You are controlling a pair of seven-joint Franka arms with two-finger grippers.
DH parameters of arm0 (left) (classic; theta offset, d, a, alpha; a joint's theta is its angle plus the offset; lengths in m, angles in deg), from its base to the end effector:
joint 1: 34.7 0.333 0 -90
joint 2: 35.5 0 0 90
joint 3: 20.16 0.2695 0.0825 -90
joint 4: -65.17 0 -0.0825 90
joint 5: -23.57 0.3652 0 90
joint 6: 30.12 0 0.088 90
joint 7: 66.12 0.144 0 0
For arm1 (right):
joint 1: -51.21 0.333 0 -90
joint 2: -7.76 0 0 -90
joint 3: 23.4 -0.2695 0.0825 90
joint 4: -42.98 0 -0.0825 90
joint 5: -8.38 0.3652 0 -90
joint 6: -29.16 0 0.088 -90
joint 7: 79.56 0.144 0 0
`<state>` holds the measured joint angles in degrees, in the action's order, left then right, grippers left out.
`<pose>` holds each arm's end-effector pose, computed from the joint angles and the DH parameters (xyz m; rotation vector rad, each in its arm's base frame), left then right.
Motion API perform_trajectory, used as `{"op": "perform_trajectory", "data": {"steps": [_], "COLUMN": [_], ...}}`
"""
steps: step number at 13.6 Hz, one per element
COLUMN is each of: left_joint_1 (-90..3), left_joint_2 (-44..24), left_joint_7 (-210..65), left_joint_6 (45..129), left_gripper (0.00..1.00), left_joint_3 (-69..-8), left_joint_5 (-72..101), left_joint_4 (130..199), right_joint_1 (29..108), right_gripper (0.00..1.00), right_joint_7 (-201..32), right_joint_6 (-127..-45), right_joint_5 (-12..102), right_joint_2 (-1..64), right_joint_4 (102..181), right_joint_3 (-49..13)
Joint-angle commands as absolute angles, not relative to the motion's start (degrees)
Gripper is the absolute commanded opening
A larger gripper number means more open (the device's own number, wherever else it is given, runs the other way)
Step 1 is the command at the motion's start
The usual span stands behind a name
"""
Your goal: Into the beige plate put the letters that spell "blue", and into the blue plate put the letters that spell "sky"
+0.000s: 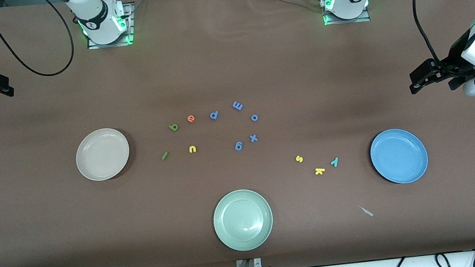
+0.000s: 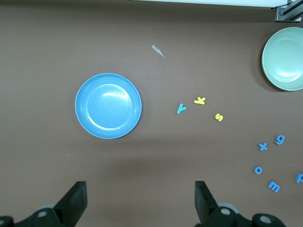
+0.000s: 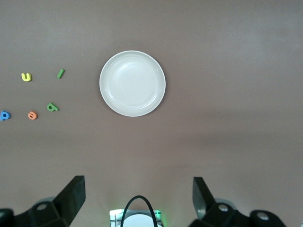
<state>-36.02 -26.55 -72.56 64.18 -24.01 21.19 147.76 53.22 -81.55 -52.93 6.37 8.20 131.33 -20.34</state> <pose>0.5828 -0.0560 0.5198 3.0841 0.0391 0.0664 0.5184 -0.0148 0.5389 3.1039 0.0211 -0.1831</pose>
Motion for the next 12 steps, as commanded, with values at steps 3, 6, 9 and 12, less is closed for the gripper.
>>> {"op": "perform_trajectory", "data": {"steps": [3, 6, 9, 12], "left_joint_1": [-35.75, -35.66, -35.31, -34.61], "left_joint_2": [-26.27, -26.36, -26.36, -26.36], "left_joint_7": [-69.12, -69.36, -69.46, -69.46], "left_joint_6": [63.31, 63.39, 63.39, 63.39], "left_gripper": [1.0, 1.0, 1.0, 1.0], "left_joint_3": [-24.47, -24.55, -24.38, -24.29], "left_joint_5": [29.54, 29.29, 26.93, 25.07], "left_joint_4": [146.9, 146.73, 146.73, 146.55], "right_joint_1": [53.32, 53.32, 53.32, 53.32], "right_gripper": [1.0, 1.0, 1.0, 1.0], "right_joint_7": [-82.11, -82.11, -82.11, -82.11], "right_joint_6": [-52.31, -52.31, -52.31, -52.31], "right_joint_5": [6.98, 6.98, 6.98, 6.98], "right_joint_2": [8.73, 8.73, 8.73, 8.73], "right_joint_4": [129.99, 129.99, 130.08, 130.08], "right_joint_3": [-20.23, -20.23, -20.23, -20.23]}}
